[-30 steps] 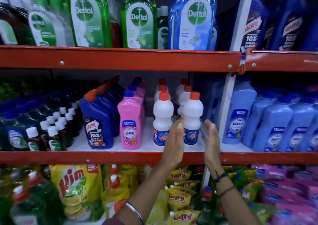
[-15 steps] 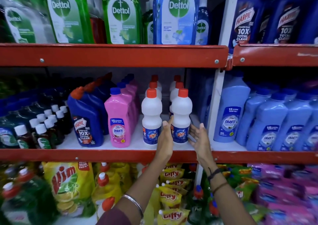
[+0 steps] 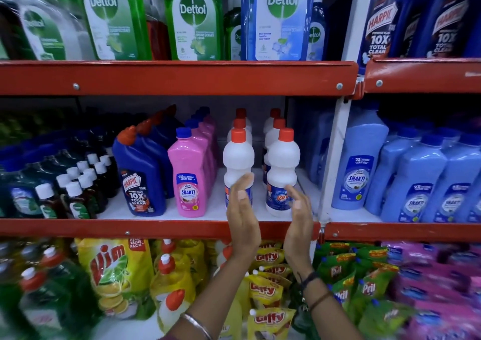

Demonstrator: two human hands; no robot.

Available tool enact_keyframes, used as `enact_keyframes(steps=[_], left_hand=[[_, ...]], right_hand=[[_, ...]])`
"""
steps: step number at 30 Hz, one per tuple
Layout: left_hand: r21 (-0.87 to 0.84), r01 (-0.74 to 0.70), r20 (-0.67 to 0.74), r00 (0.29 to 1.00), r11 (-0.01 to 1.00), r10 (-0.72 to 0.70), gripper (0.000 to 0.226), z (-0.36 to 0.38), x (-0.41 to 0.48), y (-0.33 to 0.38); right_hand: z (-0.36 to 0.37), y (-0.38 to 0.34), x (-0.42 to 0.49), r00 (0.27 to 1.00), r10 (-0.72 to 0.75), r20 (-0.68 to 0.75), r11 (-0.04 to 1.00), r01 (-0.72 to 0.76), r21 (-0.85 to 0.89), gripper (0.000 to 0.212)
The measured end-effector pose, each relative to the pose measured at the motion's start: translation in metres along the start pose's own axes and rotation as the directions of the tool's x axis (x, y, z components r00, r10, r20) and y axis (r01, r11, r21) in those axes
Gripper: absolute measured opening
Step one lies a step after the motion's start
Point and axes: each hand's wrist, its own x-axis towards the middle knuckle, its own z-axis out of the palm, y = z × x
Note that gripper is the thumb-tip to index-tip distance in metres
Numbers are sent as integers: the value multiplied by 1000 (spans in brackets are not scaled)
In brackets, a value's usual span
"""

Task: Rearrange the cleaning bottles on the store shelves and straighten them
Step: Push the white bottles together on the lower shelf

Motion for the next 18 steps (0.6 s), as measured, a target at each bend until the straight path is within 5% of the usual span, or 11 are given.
enact_keyframes(steps=[3, 8, 18], left_hand=[[-4, 22, -98, 995, 1000, -22, 53, -18, 12, 2], [-52, 335, -17, 942, 941, -336, 55, -30, 36, -7], [-33, 387, 32, 922, 922, -386, 57, -39, 47, -10]], right_hand=[[26, 2, -3, 983, 95, 158, 995, -99, 21, 53], [55, 8, 12, 898, 370, 240, 905, -407, 128, 61], [58, 6, 16, 893, 408, 193, 869, -444, 219, 51]])
